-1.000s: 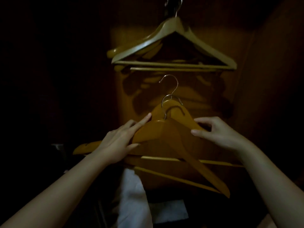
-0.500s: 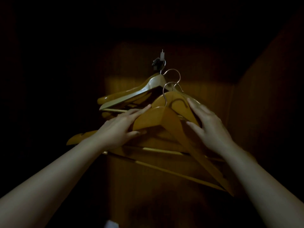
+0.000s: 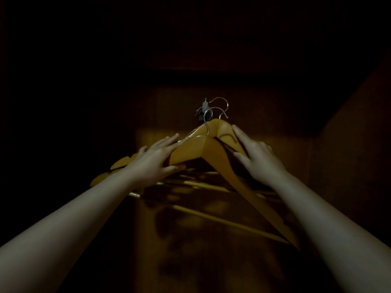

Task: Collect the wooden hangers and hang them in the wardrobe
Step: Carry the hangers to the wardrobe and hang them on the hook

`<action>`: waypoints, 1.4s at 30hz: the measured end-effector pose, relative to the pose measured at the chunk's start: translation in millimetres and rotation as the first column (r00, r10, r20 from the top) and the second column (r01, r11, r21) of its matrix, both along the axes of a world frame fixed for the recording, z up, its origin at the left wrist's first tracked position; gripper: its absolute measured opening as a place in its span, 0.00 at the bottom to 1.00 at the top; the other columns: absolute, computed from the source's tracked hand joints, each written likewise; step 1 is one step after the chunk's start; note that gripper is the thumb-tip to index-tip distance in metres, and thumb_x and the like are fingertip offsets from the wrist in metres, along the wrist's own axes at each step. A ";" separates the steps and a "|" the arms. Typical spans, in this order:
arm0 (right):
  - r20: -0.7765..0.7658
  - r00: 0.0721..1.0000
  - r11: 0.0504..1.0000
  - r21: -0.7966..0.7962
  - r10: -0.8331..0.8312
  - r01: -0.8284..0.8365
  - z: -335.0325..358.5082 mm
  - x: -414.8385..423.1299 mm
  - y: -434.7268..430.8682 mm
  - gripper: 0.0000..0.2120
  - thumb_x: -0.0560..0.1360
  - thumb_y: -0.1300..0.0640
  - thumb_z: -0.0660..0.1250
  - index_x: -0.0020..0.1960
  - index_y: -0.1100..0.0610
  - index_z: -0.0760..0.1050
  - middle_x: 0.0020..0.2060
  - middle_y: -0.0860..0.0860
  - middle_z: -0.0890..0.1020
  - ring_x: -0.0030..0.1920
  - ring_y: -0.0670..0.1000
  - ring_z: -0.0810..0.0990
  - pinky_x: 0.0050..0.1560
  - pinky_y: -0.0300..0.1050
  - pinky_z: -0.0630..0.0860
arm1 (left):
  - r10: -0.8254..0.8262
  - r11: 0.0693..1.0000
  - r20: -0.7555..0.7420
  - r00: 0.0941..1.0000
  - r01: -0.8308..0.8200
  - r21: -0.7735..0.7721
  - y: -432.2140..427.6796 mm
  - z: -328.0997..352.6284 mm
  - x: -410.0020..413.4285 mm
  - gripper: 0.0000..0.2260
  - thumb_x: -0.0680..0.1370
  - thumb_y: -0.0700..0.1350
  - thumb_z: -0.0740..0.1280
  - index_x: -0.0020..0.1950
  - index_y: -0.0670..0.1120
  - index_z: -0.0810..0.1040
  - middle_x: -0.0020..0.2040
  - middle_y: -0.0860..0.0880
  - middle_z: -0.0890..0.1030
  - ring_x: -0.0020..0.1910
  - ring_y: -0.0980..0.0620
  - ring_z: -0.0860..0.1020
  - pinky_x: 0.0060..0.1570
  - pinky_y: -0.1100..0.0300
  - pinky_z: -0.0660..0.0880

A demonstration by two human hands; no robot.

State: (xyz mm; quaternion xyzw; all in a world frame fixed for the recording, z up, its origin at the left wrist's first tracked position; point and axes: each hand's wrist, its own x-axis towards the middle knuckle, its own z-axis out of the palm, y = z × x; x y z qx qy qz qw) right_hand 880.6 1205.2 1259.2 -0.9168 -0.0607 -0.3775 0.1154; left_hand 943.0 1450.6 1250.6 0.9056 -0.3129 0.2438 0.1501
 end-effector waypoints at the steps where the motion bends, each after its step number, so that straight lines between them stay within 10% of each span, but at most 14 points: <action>1: -0.013 1.000 1.000 -0.003 -0.010 0.010 2.0 7.1 0.3 0.34 0.78 0.54 0.60 0.76 0.42 0.44 0.67 0.52 0.73 0.64 0.59 0.72 0.62 0.57 0.69 | 0.006 1.000 -0.011 1.000 -0.006 0.005 0.0 0.4 5.6 0.33 0.76 0.56 0.62 0.75 0.60 0.45 0.78 0.57 0.45 0.77 0.53 0.46 0.73 0.40 0.49; 14: -0.038 0.999 1.000 -0.024 0.015 -0.016 -4.9 55.5 16.0 0.32 0.79 0.58 0.60 0.76 0.47 0.47 0.65 0.55 0.74 0.63 0.62 0.72 0.60 0.54 0.71 | -0.053 0.975 -0.151 0.987 0.019 -0.220 7.5 -10.8 50.9 0.31 0.76 0.46 0.65 0.76 0.53 0.55 0.72 0.46 0.68 0.69 0.45 0.68 0.68 0.43 0.67; 28: -0.043 0.999 0.994 -0.109 0.019 -0.023 -24.0 68.5 -4.2 0.32 0.81 0.51 0.54 0.75 0.44 0.36 0.76 0.48 0.56 0.72 0.55 0.66 0.67 0.52 0.67 | 0.125 0.987 -0.051 0.991 -0.130 -0.096 -7.0 -29.5 48.8 0.34 0.77 0.50 0.64 0.76 0.58 0.46 0.78 0.56 0.49 0.77 0.52 0.48 0.73 0.37 0.50; 35: -0.065 0.996 0.997 -0.054 -0.059 0.056 -21.7 58.3 -0.2 0.27 0.81 0.51 0.50 0.76 0.46 0.41 0.77 0.50 0.46 0.77 0.52 0.43 0.74 0.55 0.45 | 0.141 0.980 -0.090 0.986 -0.152 -0.130 -6.0 -36.9 33.3 0.34 0.76 0.48 0.65 0.76 0.57 0.48 0.78 0.53 0.45 0.77 0.50 0.45 0.73 0.39 0.53; 42: 0.046 0.980 0.952 0.232 0.196 -0.201 -59.2 -10.7 40.2 0.24 0.79 0.45 0.53 0.73 0.50 0.61 0.70 0.48 0.67 0.69 0.50 0.66 0.69 0.54 0.66 | 0.152 0.972 -0.062 0.986 -0.161 -0.172 14.9 -57.8 -18.0 0.24 0.77 0.53 0.63 0.72 0.57 0.61 0.66 0.51 0.73 0.62 0.49 0.73 0.56 0.55 0.71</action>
